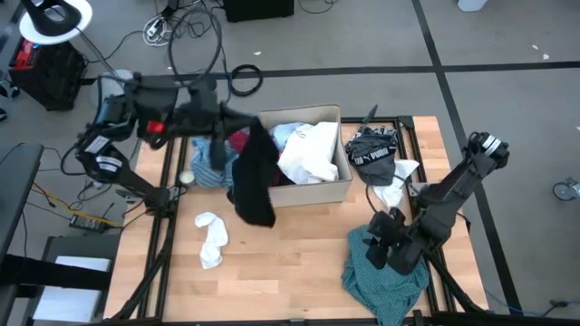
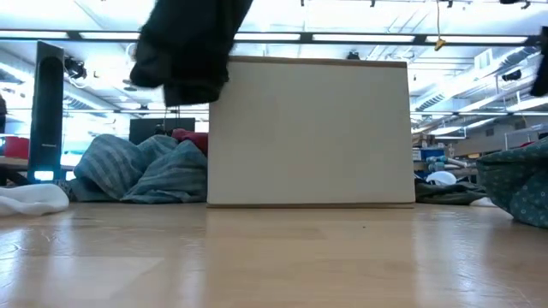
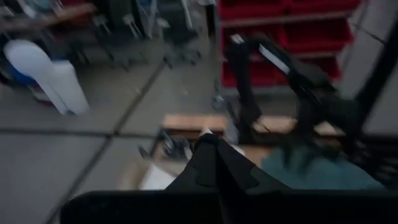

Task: Sort clothes
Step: Put the black boxer into the bin

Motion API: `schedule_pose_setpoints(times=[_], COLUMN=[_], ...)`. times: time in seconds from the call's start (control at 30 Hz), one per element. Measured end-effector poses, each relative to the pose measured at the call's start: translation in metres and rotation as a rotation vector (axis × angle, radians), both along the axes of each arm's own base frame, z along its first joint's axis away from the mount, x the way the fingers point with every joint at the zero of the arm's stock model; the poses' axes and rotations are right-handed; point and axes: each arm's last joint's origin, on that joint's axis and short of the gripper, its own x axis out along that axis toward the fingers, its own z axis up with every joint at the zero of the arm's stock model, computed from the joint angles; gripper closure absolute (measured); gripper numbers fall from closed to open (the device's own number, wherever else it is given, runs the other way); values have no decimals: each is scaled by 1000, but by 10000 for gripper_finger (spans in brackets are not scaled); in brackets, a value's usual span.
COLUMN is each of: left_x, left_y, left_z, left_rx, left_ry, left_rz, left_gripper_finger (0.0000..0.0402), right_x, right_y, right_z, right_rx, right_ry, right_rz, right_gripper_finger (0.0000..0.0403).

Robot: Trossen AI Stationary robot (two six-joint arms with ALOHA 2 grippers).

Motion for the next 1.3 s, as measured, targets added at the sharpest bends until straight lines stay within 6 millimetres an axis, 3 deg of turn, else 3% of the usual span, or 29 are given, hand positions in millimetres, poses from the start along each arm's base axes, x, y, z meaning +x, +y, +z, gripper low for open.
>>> schedule_pose_setpoints(times=[0.33,0.57,0.67,0.77,1.03,1.3], left_x=[26,42,49,58,82,123], left_y=[35,54,60,64,69,77], left_z=[27,35,30,15,-49,-128], left_rx=[168,240,240,219,45,-53], left_ry=[-239,-361,-333,-217,280,436], left_rz=[115,138,151,147,119,60], left_gripper_finger=[401,401,401,401,401,398], right_x=[-12,-26,-30,-34,-37,-37], right_y=[30,40,43,45,45,45], right_z=[-26,-29,-29,-29,-29,-29], right_rx=[15,105,121,136,135,148], right_ry=[72,135,135,133,136,128], right_rz=[-27,-51,-65,-79,-89,-114], right_gripper_finger=[218,218,218,218,218,218])
